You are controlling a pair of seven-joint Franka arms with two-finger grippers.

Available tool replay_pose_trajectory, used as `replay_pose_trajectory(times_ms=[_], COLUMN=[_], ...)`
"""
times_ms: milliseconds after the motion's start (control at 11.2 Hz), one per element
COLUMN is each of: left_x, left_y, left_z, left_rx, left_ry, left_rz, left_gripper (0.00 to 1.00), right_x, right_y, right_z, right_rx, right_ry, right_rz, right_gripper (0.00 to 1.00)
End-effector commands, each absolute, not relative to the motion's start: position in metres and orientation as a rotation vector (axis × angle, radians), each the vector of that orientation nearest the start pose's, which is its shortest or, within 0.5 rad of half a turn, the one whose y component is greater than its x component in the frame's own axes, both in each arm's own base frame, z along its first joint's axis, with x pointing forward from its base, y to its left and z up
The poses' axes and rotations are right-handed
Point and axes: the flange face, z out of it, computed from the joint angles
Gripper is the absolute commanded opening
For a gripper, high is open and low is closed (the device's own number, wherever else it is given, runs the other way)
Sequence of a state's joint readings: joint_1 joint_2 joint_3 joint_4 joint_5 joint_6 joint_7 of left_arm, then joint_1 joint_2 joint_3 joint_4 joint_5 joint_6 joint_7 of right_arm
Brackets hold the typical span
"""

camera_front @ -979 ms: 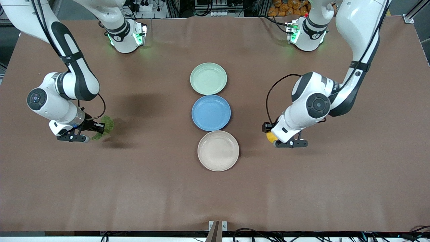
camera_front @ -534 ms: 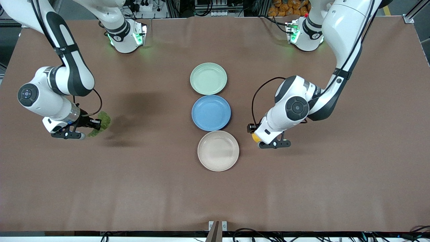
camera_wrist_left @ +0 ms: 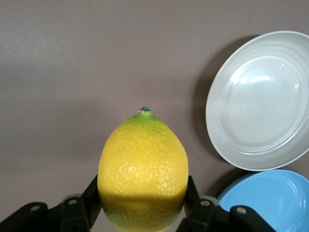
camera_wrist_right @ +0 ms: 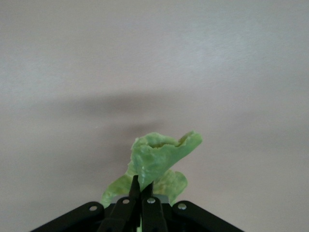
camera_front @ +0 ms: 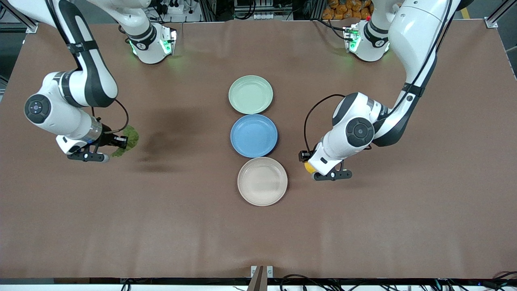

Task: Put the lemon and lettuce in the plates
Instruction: 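Carry the lettuce with the right gripper over the pale green plate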

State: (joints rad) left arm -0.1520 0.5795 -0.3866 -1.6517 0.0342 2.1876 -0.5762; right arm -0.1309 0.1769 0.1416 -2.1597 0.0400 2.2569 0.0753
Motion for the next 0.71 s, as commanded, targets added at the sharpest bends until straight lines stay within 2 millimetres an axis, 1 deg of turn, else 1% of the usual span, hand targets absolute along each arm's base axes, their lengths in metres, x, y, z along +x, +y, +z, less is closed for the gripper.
replay_pose_trajectory(times_ms=[0,89,178,267,356,623], left_x=[0.601,0.600,0.601,0.601,0.601,0.604], left_y=[-0.327,-0.329,-0.328,-0.328,-0.328,-0.323], left_z=[0.291,0.291,0.291,0.290,0.290,0.291], left_rx=[-3.275,-3.273,-3.273,-3.273,-3.272,-3.272], left_ry=[-0.153,-0.156,-0.158,-0.158,-0.161,-0.176], left_rz=[0.153,0.153,0.150,0.152,0.153,0.149], left_gripper=[0.00,0.00,0.00,0.00,0.00,0.00], right_x=[0.542,0.541,0.538,0.534,0.527,0.504], right_y=[0.036,0.051,0.071,0.088,0.105,0.147], right_z=[0.316,0.316,0.316,0.312,0.308,0.291], right_rx=[-3.018,-3.004,-3.003,-2.999,-2.999,-2.987], right_ry=[0.199,0.220,0.255,0.328,0.339,0.254], right_rz=[0.152,0.163,0.173,0.194,0.226,0.301], right_gripper=[0.00,0.00,0.00,0.00,0.00,0.00])
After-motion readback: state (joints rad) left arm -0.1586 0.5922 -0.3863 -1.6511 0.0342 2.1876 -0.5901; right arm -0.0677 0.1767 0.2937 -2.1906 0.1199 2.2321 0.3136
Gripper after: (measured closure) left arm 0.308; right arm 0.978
